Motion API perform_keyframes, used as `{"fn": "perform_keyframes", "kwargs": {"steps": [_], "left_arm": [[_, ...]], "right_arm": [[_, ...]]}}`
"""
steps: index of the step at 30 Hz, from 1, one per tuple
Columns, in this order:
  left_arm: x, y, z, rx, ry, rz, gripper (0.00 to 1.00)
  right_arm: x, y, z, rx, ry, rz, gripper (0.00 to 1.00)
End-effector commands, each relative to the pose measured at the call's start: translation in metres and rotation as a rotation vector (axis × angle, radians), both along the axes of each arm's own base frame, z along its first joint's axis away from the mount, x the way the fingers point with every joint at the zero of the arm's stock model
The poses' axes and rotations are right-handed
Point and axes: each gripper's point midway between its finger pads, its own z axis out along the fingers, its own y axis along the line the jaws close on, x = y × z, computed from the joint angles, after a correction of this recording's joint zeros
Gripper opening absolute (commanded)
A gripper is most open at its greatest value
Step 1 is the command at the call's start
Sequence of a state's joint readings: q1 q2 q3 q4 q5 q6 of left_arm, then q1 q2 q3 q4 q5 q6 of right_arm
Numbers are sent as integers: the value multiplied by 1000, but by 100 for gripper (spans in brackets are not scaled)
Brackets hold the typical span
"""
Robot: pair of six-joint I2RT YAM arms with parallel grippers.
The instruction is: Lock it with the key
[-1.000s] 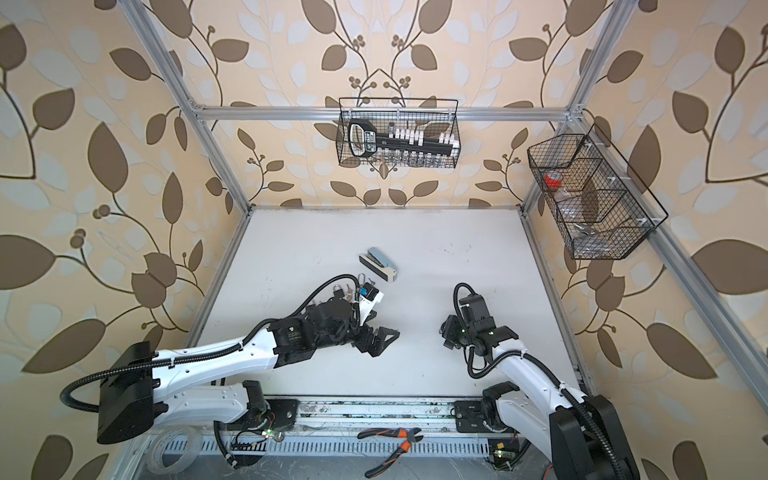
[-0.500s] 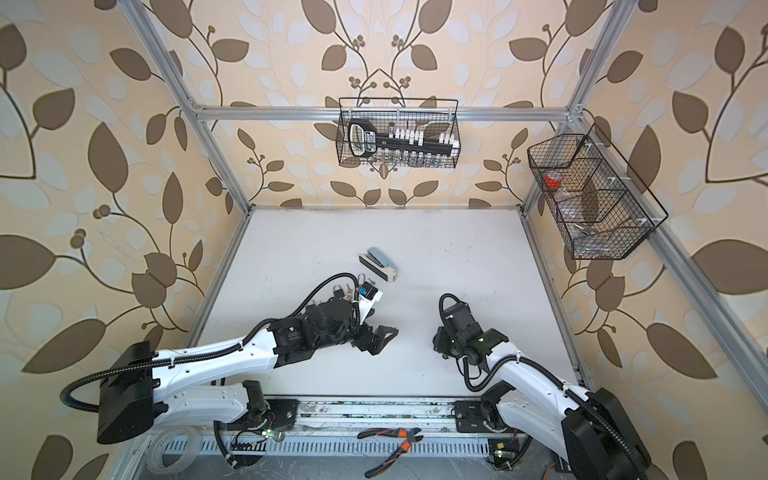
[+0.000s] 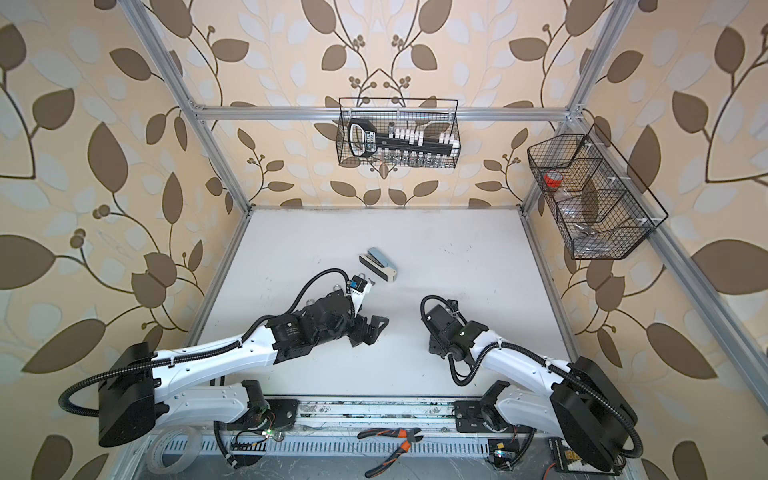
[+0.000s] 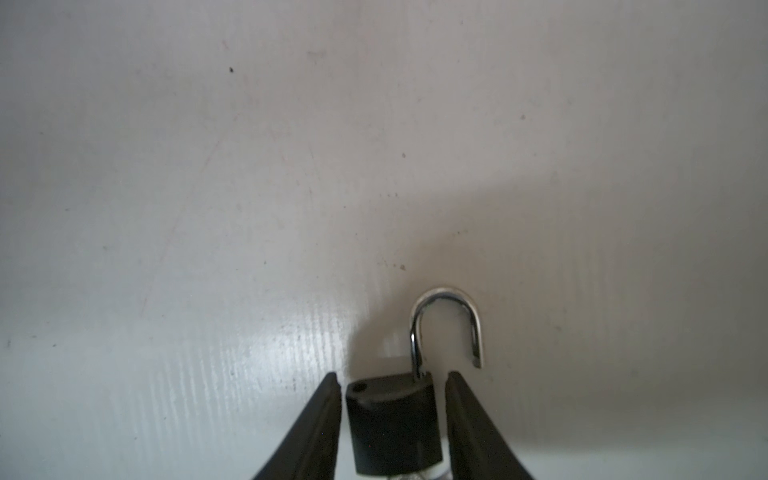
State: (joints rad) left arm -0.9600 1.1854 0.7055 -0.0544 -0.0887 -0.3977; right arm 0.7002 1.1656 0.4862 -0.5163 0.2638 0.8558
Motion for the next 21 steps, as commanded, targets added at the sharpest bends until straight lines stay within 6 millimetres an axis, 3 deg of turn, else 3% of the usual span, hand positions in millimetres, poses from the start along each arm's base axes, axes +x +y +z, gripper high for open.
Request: {"fn": "perform_keyframes", "kwargs": {"steps": [1, 15, 21], "left_arm": [[11, 8, 20, -49, -21, 67, 98], [28, 33, 22, -95, 26, 135, 99], [30, 33, 40, -80, -8, 104, 99]], "right_arm": [[-1, -2, 3, -43, 5, 6, 40], [-8, 4, -7, -90, 61, 53, 38], [-7, 9, -8, -82, 64, 74, 23]]}}
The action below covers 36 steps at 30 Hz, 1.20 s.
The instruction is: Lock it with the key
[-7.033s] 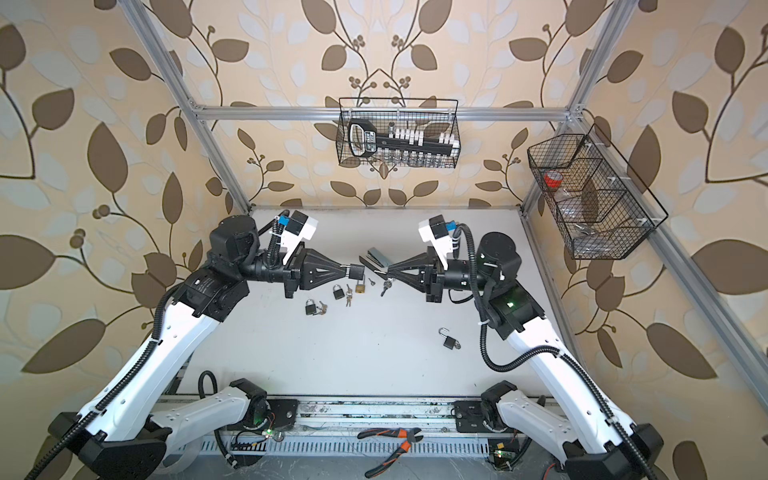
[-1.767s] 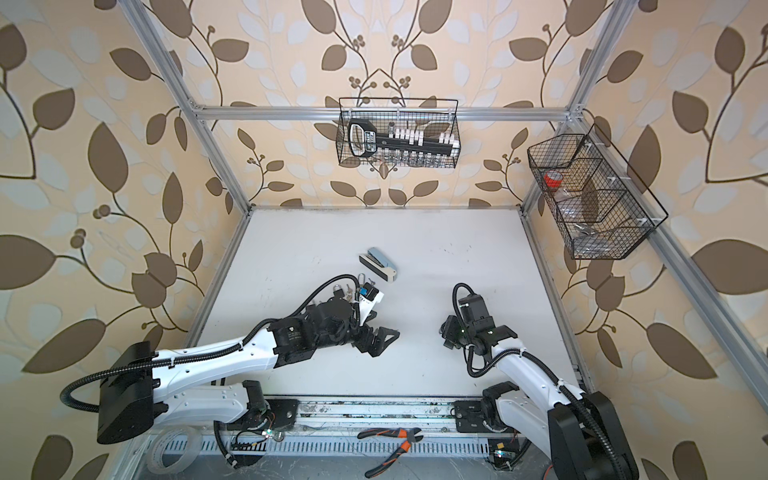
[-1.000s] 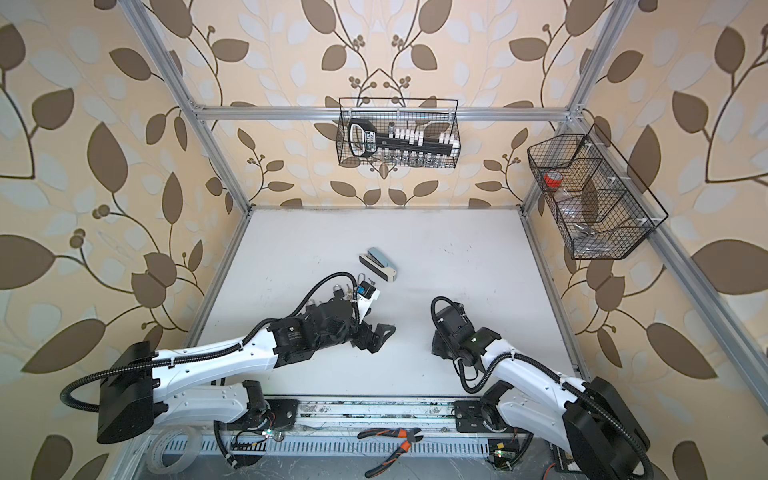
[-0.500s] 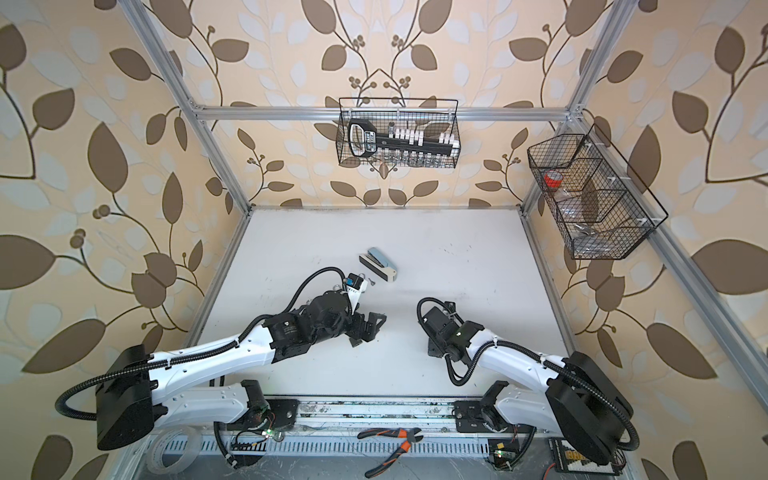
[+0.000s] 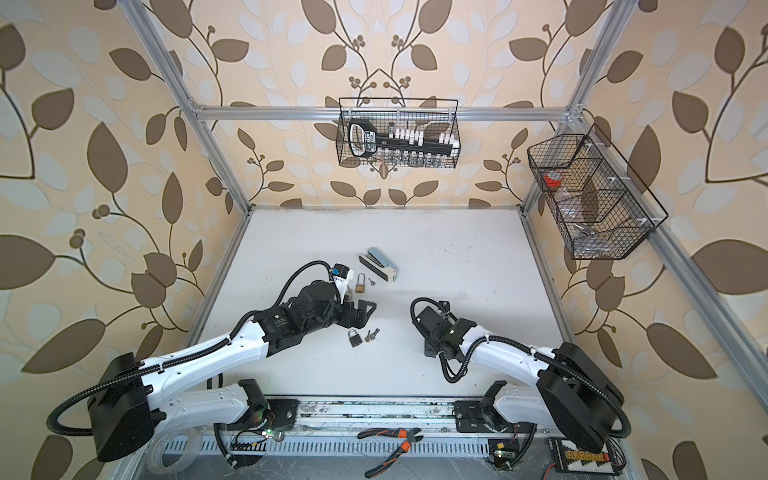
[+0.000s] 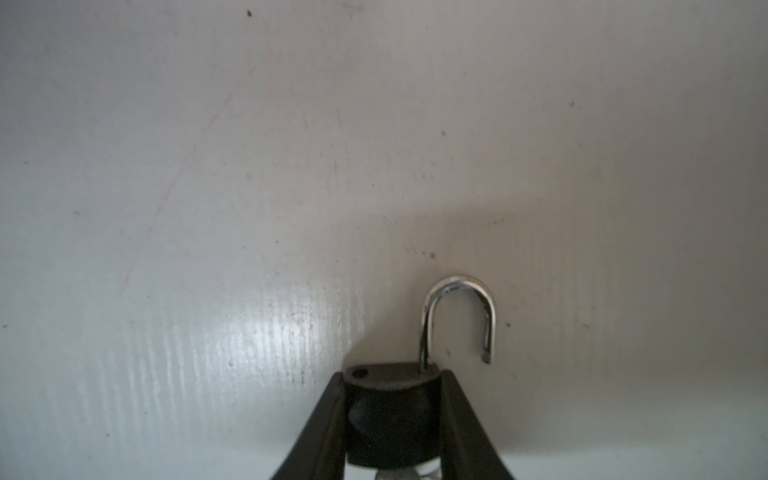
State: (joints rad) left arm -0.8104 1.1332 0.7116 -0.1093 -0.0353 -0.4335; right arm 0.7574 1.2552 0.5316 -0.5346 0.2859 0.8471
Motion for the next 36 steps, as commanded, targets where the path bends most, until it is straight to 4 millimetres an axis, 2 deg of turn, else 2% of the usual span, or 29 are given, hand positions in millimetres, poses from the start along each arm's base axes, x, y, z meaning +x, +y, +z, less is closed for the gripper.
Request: {"fn": "perform_keyframes", "kwargs": {"steps": [1, 4, 6, 10, 16, 19, 23, 25, 28, 33, 36], "left_arm": [[2, -1, 34, -30, -64, -16, 99], [1, 7, 52, -40, -123, -8, 99], [0, 15, 66, -44, -180, 7, 99], [3, 29, 99, -13, -274, -2, 99], [14, 58, 152, -87, -343, -39, 99], [14, 71, 174, -81, -427, -44, 99], [20, 85, 191, -84, -463, -30, 99], [25, 93, 195, -107, -438, -12, 99], [31, 101, 202, -188, -411, -18, 99], [29, 97, 213, -250, -448, -105, 99], [18, 85, 218, -256, -517, -228, 99]], "right_arm": [[-4, 0, -2, -20, 24, 15, 21], [5, 1, 14, -17, -36, 35, 9], [18, 7, 38, 1, -119, 67, 0], [43, 26, 100, 83, -336, 187, 0], [54, 75, 189, 254, -631, 489, 0], [56, 100, 223, 297, -678, 626, 0], [56, 128, 262, 365, -726, 779, 0], [57, 138, 276, 414, -748, 829, 0], [55, 157, 285, 484, -736, 945, 0], [60, 170, 286, 520, -701, 1045, 0], [61, 172, 293, 523, -680, 1064, 0]]}}
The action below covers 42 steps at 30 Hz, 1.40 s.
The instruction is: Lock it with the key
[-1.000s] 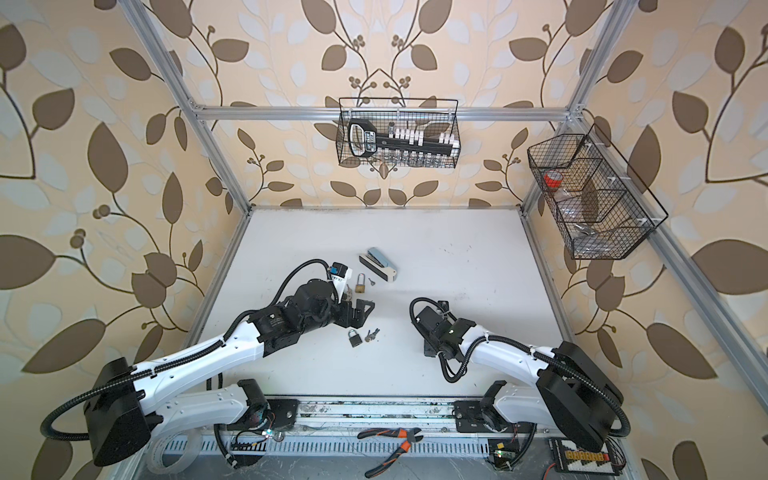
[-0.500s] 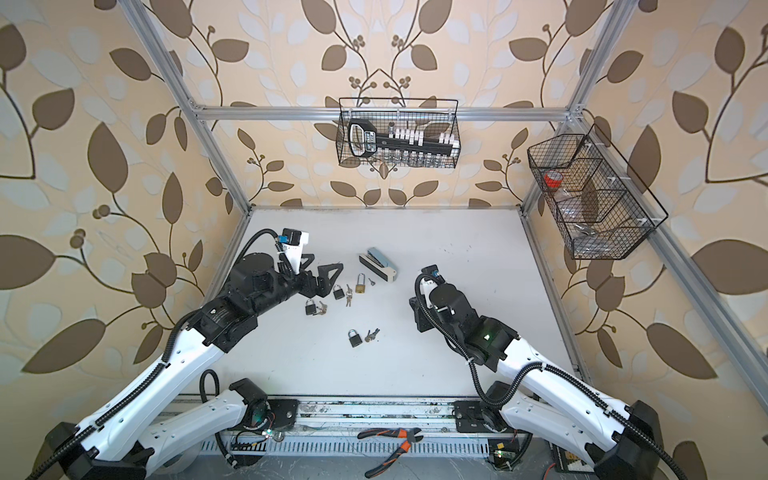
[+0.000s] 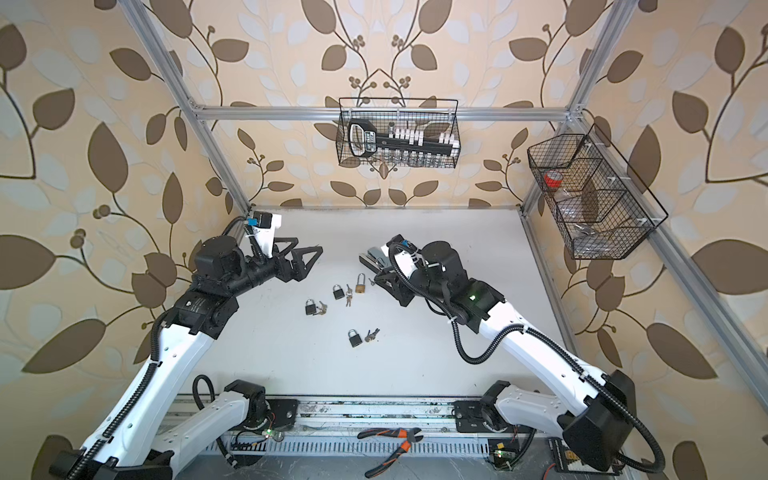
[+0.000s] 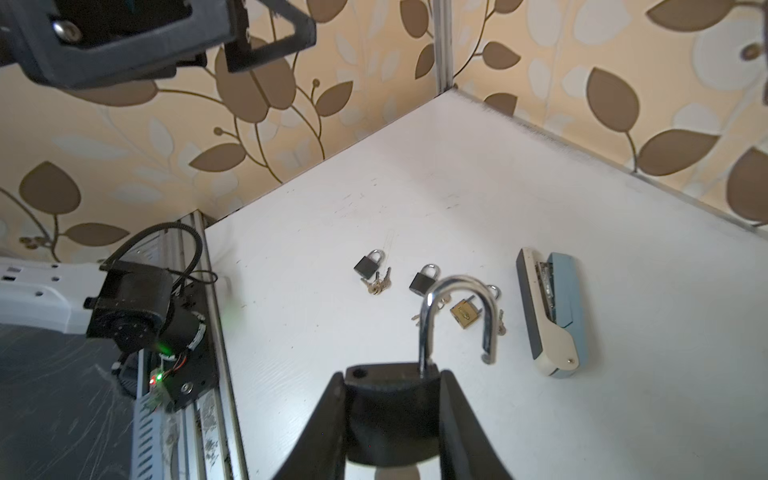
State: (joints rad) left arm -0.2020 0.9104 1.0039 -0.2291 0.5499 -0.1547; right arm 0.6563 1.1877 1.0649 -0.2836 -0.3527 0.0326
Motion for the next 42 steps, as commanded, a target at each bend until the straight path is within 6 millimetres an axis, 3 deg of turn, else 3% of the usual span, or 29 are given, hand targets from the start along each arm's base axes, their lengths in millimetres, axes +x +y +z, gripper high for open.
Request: {"fn": "perform_keyframes", "kwargs": {"steps": [1, 5, 11, 16, 20, 28, 33, 42], "left_arm": [[-22, -23, 28, -19, -168, -205, 99], [-30, -32, 32, 6, -273, -300, 99], [-42, -35, 40, 97, -450, -360, 99], [-82, -48, 32, 179, -552, -598, 99], [-105, -50, 27, 197, -629, -691, 99], [-116, -67, 26, 211, -657, -857, 82], [-130, -83, 20, 187, -655, -980, 66], [-138, -98, 12, 189, -621, -1064, 58]], "right_arm": [[-13, 9, 30, 29, -65, 125, 0], [-17, 9, 38, 16, -112, 170, 0], [-26, 9, 50, 91, -34, 321, 0], [-55, 17, 63, 166, 6, 533, 0], [-74, 18, 63, 180, 44, 646, 0], [-104, 23, 48, 111, 77, 772, 0], [-107, 26, 52, 114, 72, 789, 0], [-109, 30, 54, 123, 82, 807, 0]]}}
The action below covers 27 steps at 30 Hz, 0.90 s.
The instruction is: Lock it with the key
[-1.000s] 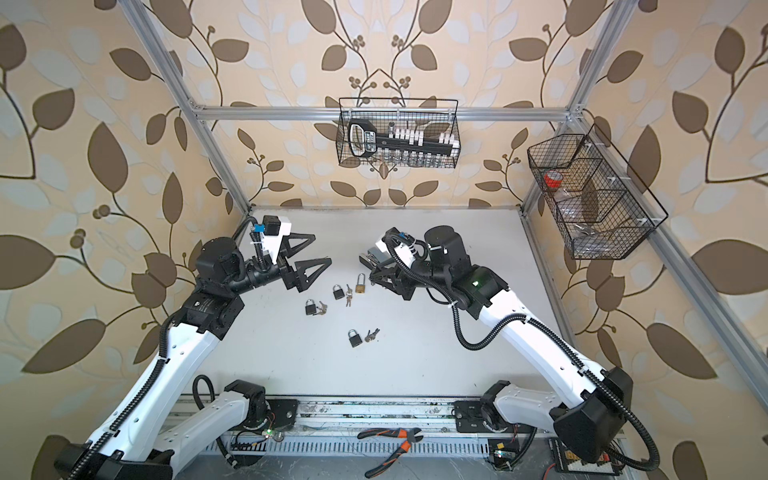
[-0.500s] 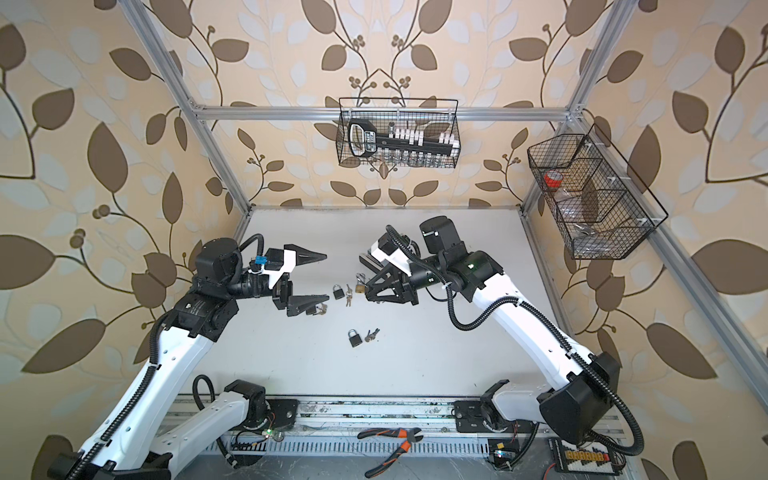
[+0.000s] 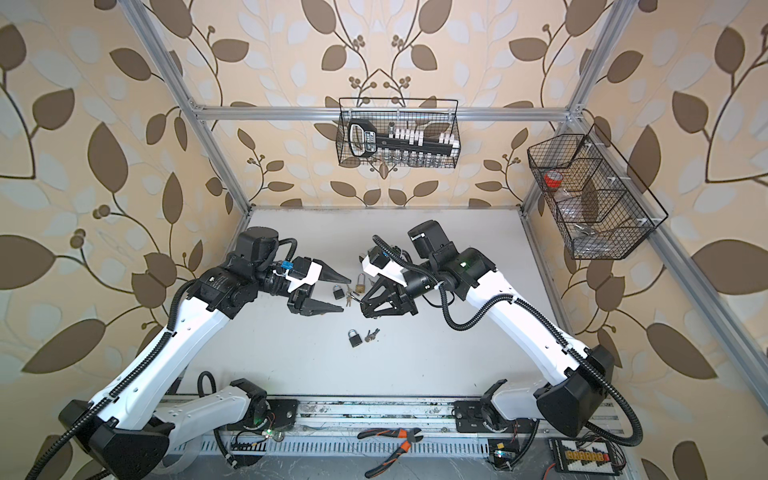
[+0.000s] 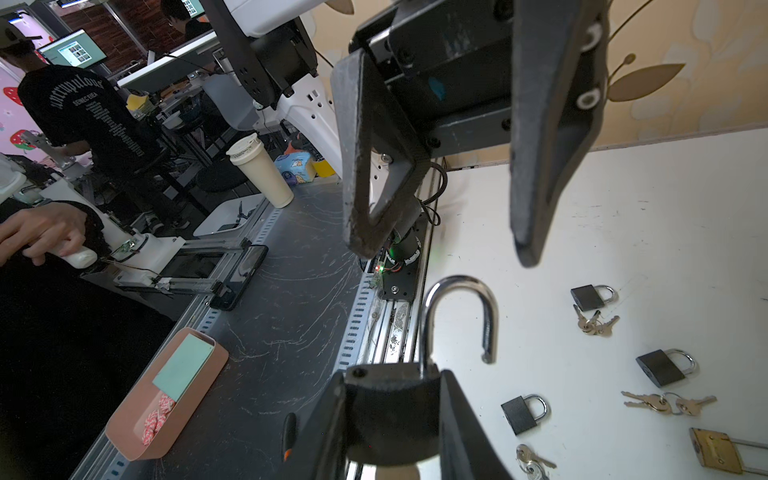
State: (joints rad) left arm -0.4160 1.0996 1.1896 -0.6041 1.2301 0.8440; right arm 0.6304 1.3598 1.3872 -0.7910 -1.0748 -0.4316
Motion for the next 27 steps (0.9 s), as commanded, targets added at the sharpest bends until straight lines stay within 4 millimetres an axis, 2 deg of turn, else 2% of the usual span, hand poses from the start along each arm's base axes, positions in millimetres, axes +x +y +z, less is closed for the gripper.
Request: {"fn": "perform_keyframes", "kwargs": {"steps": [1, 11, 27], "left_arm": [[-11, -1, 11, -24, -78, -60, 58], [-14, -7, 5, -8, -70, -79, 44], [-13, -7, 3, 4, -66, -74, 30]], "right_arm": [[-8, 3, 13, 38, -8, 55, 0], [-11, 8, 13, 35, -7, 68, 0], [-10, 10, 20, 61, -23, 58, 0]]}}
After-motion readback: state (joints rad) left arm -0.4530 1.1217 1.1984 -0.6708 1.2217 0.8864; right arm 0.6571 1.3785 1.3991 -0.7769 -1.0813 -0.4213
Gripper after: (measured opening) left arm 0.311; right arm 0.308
